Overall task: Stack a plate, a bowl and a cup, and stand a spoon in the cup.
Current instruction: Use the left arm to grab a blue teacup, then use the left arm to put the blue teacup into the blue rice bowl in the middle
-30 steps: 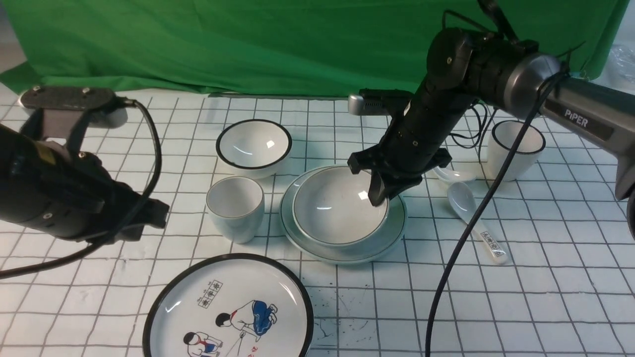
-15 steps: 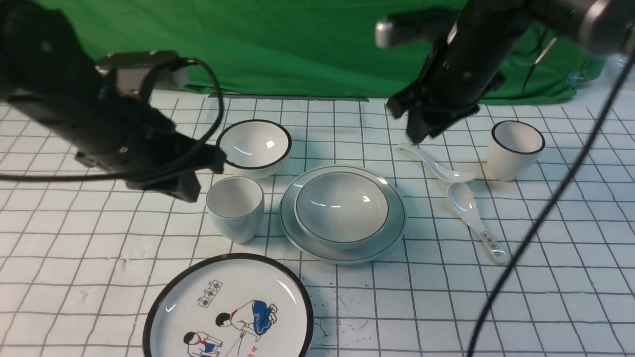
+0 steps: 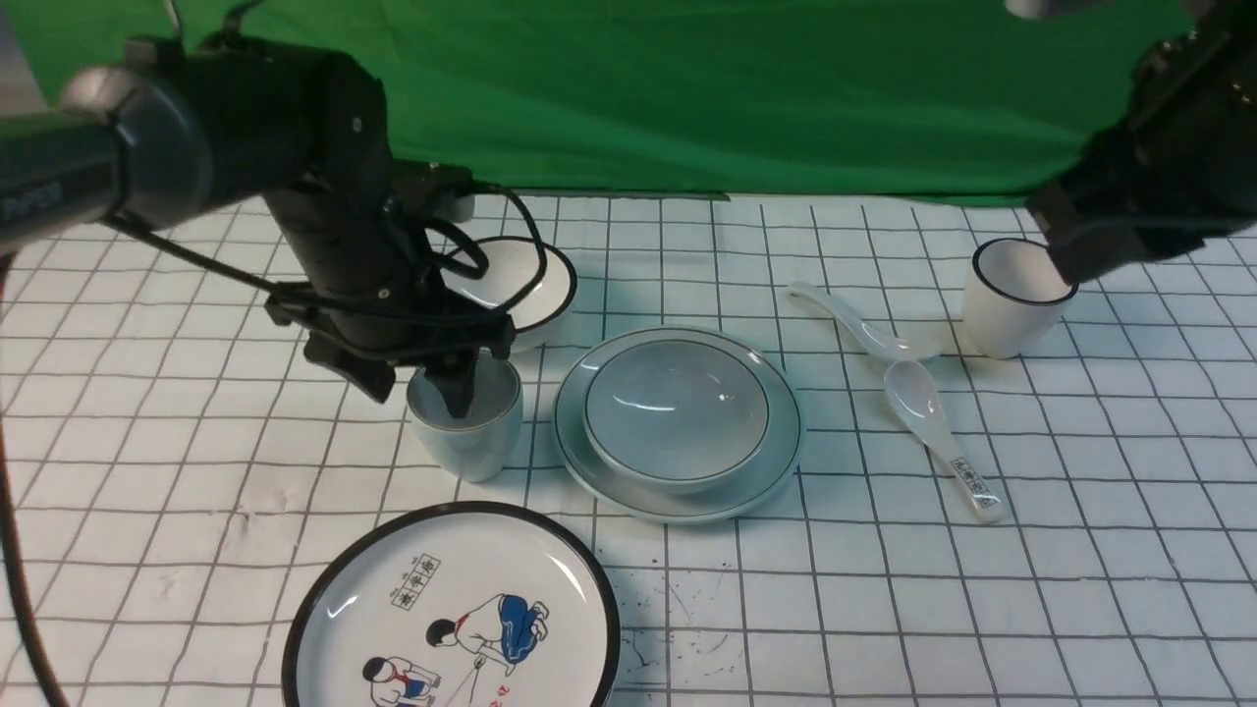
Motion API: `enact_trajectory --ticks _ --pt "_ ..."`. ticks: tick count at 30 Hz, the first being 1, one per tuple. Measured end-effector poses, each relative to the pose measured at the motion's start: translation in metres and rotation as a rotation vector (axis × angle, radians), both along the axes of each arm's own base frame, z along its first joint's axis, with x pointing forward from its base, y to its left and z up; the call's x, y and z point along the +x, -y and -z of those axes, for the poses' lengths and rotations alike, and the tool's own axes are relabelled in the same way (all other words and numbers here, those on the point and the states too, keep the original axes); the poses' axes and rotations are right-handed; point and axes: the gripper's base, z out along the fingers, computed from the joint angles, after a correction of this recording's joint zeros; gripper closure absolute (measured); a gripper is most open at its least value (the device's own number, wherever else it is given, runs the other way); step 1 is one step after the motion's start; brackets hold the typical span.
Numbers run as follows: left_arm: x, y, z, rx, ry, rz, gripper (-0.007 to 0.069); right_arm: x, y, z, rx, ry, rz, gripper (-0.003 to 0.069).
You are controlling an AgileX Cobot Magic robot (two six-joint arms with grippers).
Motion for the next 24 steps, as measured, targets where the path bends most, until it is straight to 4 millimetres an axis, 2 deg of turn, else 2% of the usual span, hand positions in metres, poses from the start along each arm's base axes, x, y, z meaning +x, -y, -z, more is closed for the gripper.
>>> enact_trajectory --ticks 1,2,3,5,7,8,9,11,12,13,16,18,21,24 --pt "0.0 0.0 0.0 0.0 0.0 0.0 0.0167 0.0 0.0 0.0 0.0 0.0 0.0 0.0533" --pt "0.001 0.0 0.009 0.005 -0.028 -0.007 0.0214 -0.007 0.003 -0.005 0.006 0.015 0.0 0.0518" --pt "0.001 0.0 0.009 0.006 -0.032 -0.008 0.0223 -0.008 0.003 -0.005 0.007 0.018 0.0 0.0517" --pt "-0.001 0.0 0.012 0.015 -0.073 -0.024 0.0421 -0.013 0.005 -0.011 0.017 0.044 0.0 0.0506" --pt "-0.003 -0.001 0.009 0.021 -0.082 -0.029 0.0543 -0.016 0.006 -0.014 0.022 0.056 0.0 0.0501" --pt "-0.006 -0.002 0.005 0.029 -0.09 -0.035 0.0578 -0.017 0.007 -0.014 0.022 0.058 0.0 0.0497" --pt "-0.006 -0.002 0.005 0.029 -0.09 -0.038 0.058 -0.017 0.007 -0.015 0.023 0.059 0.0 0.0497" --pt "-0.013 -0.005 -0.015 0.031 -0.073 -0.046 0.0586 -0.017 0.007 -0.014 0.022 0.057 0.0 0.0495" --pt "-0.013 -0.005 -0.016 0.03 -0.07 -0.046 0.0586 -0.017 0.007 -0.014 0.022 0.057 0.0 0.0495" --pt "-0.015 -0.004 -0.031 0.005 -0.044 -0.05 0.0586 -0.017 0.007 -0.014 0.022 0.057 0.0 0.0494" --pt "-0.014 0.01 -0.067 -0.084 0.041 -0.042 0.0586 -0.017 0.006 -0.015 0.029 0.06 -0.002 0.0489" --pt "-0.012 0.022 -0.081 -0.111 0.085 -0.015 0.0586 -0.016 0.005 -0.015 0.04 0.064 -0.004 0.0486" --pt "-0.004 0.054 -0.09 -0.142 0.118 0.048 0.0586 -0.016 0.005 -0.015 0.045 0.074 -0.002 0.048" --pt "0.006 0.081 -0.082 -0.149 0.106 0.095 0.0586 -0.016 0.005 -0.015 0.045 0.074 -0.001 0.0476"
